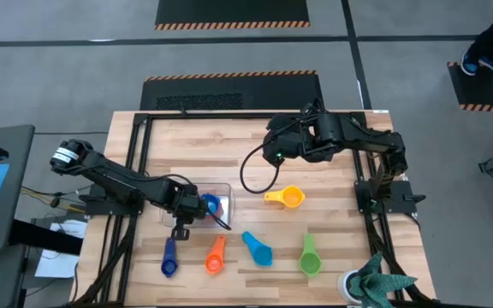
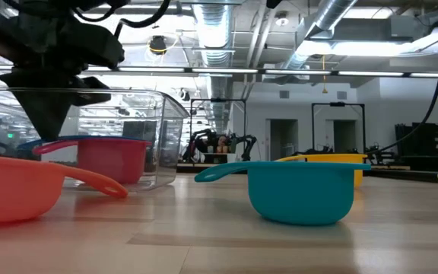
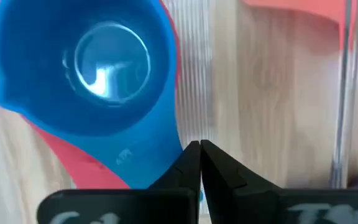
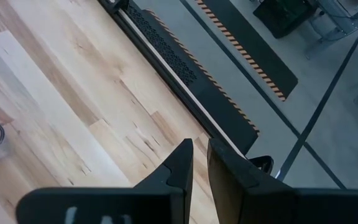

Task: Nest measuring cups in basket
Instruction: Stack the blue measuring cup on top the red measuring cup in the transparent bin, then stack the yellow measuring cup on top of the blue measuring cup in the transparent bin

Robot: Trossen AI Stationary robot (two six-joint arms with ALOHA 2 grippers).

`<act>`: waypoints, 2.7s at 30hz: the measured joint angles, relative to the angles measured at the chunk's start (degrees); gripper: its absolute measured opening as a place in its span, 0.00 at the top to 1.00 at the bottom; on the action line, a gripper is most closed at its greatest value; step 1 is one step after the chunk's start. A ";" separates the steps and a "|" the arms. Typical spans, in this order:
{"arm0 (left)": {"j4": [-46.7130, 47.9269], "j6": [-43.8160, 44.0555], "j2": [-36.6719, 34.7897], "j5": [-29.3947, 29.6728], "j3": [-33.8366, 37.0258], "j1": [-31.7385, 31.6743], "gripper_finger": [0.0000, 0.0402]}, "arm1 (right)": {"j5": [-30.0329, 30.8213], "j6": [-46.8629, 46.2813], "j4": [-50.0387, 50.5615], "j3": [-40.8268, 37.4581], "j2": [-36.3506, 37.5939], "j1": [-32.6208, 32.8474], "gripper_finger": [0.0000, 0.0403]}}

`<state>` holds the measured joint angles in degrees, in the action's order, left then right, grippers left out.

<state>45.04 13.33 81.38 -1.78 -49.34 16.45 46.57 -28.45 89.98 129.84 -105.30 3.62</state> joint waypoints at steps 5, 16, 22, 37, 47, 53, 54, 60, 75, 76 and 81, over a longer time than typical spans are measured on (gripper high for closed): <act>1.41 0.14 -0.01 1.17 0.00 -0.02 1.00 | 0.00 0.00 -0.01 0.00 0.00 0.00 0.83; 6.16 2.86 -0.01 6.06 0.00 -0.05 1.00 | -0.02 -0.02 -0.03 0.00 0.00 0.07 0.83; 9.77 2.79 -0.01 6.17 -1.63 -0.05 1.00 | -0.20 -0.03 -0.03 0.00 0.00 0.13 0.83; 37.72 1.29 -16.68 17.12 -17.50 -0.15 1.00 | -10.25 5.68 0.09 -8.18 0.64 2.10 0.83; 32.83 16.28 -36.06 28.37 -9.02 -0.17 1.00 | -12.05 -22.16 -3.14 -46.45 22.95 1.48 0.83; 23.47 8.34 -36.01 37.67 -7.22 -4.78 1.00 | -19.86 -27.57 -28.92 -70.76 37.02 0.96 0.83; 20.73 6.52 -36.03 37.58 -6.81 -6.28 1.00 | -20.76 -27.65 -32.68 -74.02 38.00 0.41 0.83; 7.43 0.31 -35.11 32.59 -6.58 -16.21 1.00 | -29.78 -22.74 -48.78 -85.76 37.72 -5.86 0.81; 1.05 -1.23 -24.59 18.51 -6.58 -25.86 1.00 | -42.44 -9.03 -56.39 -86.42 27.96 -12.11 0.47; 0.61 -1.21 -23.70 18.53 -6.58 -25.86 1.00 | -43.10 -8.11 -56.41 -86.42 27.23 -11.50 0.45; -1.20 -1.19 -19.42 18.51 -6.58 -25.88 1.00 | -45.22 -7.02 -56.53 -86.44 23.54 -8.41 0.42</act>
<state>43.84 12.14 61.96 16.73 -55.92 -9.43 1.34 -35.46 33.45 43.40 -81.76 -4.79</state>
